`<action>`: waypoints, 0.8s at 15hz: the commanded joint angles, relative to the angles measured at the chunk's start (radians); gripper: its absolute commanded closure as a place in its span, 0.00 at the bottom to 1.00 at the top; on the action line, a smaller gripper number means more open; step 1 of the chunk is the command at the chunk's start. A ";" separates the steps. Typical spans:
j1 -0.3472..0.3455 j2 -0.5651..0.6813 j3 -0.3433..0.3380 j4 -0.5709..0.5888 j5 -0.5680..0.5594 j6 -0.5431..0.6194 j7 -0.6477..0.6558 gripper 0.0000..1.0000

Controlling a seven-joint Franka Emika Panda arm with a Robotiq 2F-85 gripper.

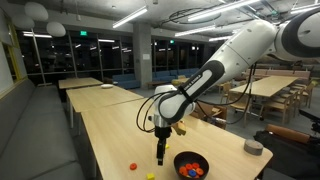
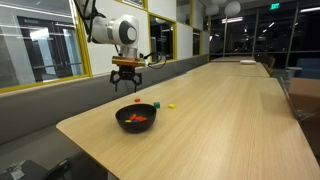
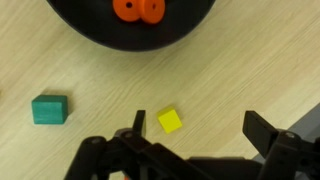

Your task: Put the orange rings in the black bowl

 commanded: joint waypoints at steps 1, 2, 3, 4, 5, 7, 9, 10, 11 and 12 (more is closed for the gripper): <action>0.004 0.084 0.031 0.076 0.036 0.075 -0.025 0.00; 0.008 0.106 0.035 0.095 0.026 0.092 -0.020 0.00; 0.009 0.125 0.041 0.110 0.022 0.105 -0.022 0.00; 0.011 0.146 0.044 0.131 0.015 0.118 -0.020 0.00; 0.024 0.170 0.038 0.151 -0.009 0.139 -0.010 0.00; 0.040 0.219 0.032 0.200 -0.039 0.161 -0.005 0.00; 0.045 0.265 0.035 0.248 -0.058 0.169 -0.010 0.00; 0.047 0.288 0.036 0.269 -0.067 0.168 -0.012 0.00; 0.047 0.312 0.038 0.292 -0.074 0.166 -0.016 0.00; 0.049 0.335 0.036 0.316 -0.083 0.163 -0.017 0.00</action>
